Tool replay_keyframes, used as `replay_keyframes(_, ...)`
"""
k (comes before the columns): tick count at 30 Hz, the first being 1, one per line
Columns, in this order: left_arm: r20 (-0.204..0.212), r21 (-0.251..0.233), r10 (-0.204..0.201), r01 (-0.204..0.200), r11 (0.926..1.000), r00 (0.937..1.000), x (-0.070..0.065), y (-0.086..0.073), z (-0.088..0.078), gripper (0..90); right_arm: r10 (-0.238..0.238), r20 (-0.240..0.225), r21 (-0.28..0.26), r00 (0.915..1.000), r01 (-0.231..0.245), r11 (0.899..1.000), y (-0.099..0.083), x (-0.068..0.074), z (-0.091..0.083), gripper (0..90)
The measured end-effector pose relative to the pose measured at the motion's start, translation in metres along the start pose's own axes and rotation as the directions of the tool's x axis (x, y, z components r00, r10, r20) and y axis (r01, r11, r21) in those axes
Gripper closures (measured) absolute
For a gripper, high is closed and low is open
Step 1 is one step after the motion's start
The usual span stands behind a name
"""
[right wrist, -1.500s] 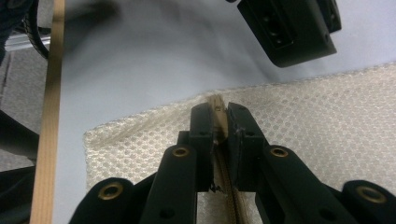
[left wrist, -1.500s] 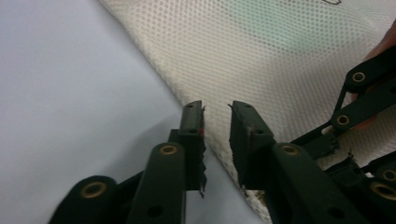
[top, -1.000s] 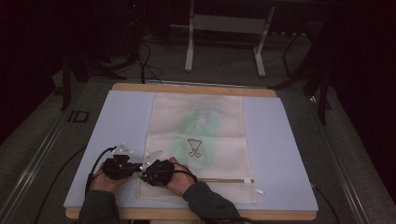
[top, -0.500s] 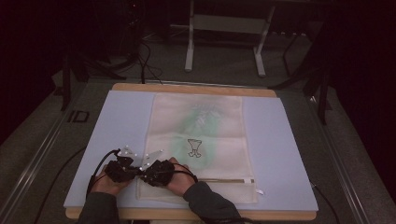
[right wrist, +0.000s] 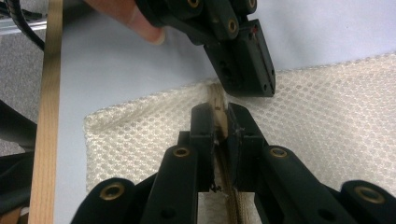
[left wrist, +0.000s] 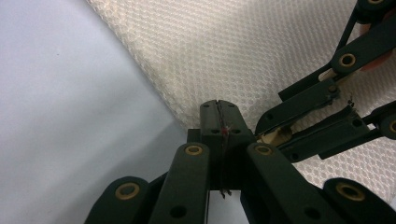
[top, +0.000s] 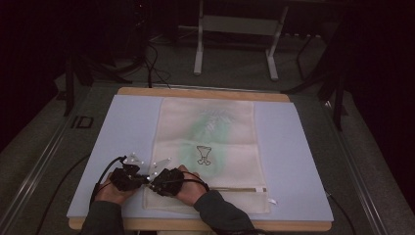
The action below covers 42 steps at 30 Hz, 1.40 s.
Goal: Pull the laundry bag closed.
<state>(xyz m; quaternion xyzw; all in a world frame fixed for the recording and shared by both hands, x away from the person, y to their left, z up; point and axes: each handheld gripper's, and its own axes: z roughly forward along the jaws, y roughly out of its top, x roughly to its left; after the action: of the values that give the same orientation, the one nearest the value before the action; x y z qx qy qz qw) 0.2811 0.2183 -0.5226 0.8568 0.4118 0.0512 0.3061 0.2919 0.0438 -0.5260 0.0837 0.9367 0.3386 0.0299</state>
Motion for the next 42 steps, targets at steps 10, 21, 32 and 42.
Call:
replay_keyframes(10,0.016,-0.007,0.009,-0.009,0.9999,0.9998,0.002,0.000,0.000,90.0,-0.021,0.019,0.012,0.9996,0.021,1.000,-0.001,0.002,-0.004,82.3)
replay_keyframes(21,0.039,-0.009,0.031,-0.031,0.9995,0.9987,0.006,0.000,0.000,90.0,-0.050,0.028,0.040,0.9984,0.049,0.998,-0.004,0.004,-0.010,82.2)
replay_keyframes(32,0.044,-0.002,0.036,-0.036,0.9994,0.9984,0.007,0.002,0.001,90.0,-0.064,0.033,0.063,0.9974,0.062,0.996,-0.007,0.006,-0.016,82.2)
replay_keyframes(42,0.047,-0.001,0.037,-0.037,0.9993,0.9982,0.007,0.002,0.001,90.0,-0.083,0.040,0.081,0.9958,0.079,0.994,-0.009,0.006,-0.022,82.2)
